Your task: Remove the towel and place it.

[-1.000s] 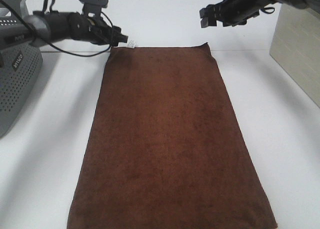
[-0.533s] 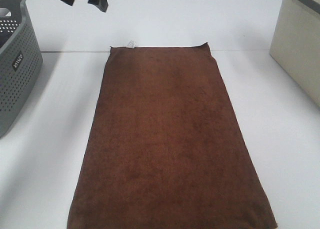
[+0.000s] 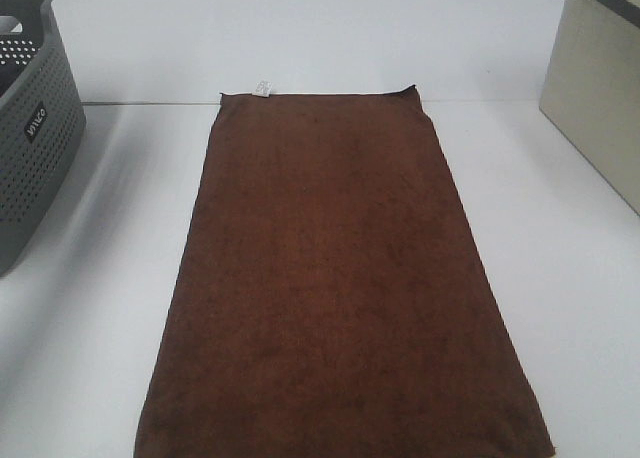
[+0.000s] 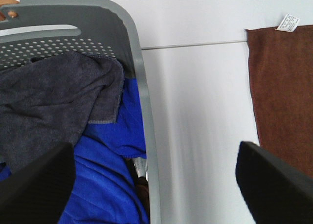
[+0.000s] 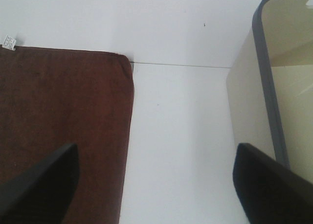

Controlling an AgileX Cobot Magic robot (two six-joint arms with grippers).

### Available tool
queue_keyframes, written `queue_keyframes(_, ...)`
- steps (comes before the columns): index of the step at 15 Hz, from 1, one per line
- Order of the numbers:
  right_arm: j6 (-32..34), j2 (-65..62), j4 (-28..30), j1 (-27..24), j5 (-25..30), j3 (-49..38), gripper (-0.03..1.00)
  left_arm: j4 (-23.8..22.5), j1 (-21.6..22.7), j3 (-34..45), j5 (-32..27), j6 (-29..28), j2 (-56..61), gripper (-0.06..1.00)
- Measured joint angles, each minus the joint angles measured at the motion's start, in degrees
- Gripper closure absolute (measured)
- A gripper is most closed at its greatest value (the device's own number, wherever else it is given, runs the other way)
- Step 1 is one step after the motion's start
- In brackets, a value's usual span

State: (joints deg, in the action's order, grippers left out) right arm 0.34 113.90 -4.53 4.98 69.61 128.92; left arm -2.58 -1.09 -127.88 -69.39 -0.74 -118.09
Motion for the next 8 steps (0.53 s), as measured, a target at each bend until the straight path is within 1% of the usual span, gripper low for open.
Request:
queue_keyframes(1,0.1,-2.6,-0.3,-0.2,0.1,-2.8,0.14,0.1,0.0,3.0,0.0,0.0,2.3,0.13)
queue_keyframes(2,0.1,-5.8,-0.4,-0.3,0.1,-7.0,0.14,0.2,0.0,7.7,0.0,0.0,5.7,0.13)
queue_keyframes(3,0.2,-12.6,-1.0,-0.3,0.0,-16.1,0.14,0.2,0.0,16.4,0.0,-0.3,12.2,0.13)
queue_keyframes(4,0.2,-15.5,-1.3,-0.3,0.0,-19.7,0.14,0.2,0.0,19.9,0.0,-0.6,15.0,0.13)
queue_keyframes(5,0.1,-21.0,-1.5,-0.3,0.1,-27.2,0.14,0.2,0.0,30.1,1.5,-2.1,23.9,0.13)
queue_keyframes(6,0.1,-27.6,-2.0,-0.3,0.1,-34.0,0.15,0.2,0.0,32.9,2.5,-2.5,27.4,0.13)
queue_keyframes(8,0.0,-40.0,-3.2,-0.3,0.3,-47.7,0.15,-0.6,0.0,45.9,5.8,-4.3,41.1,0.13)
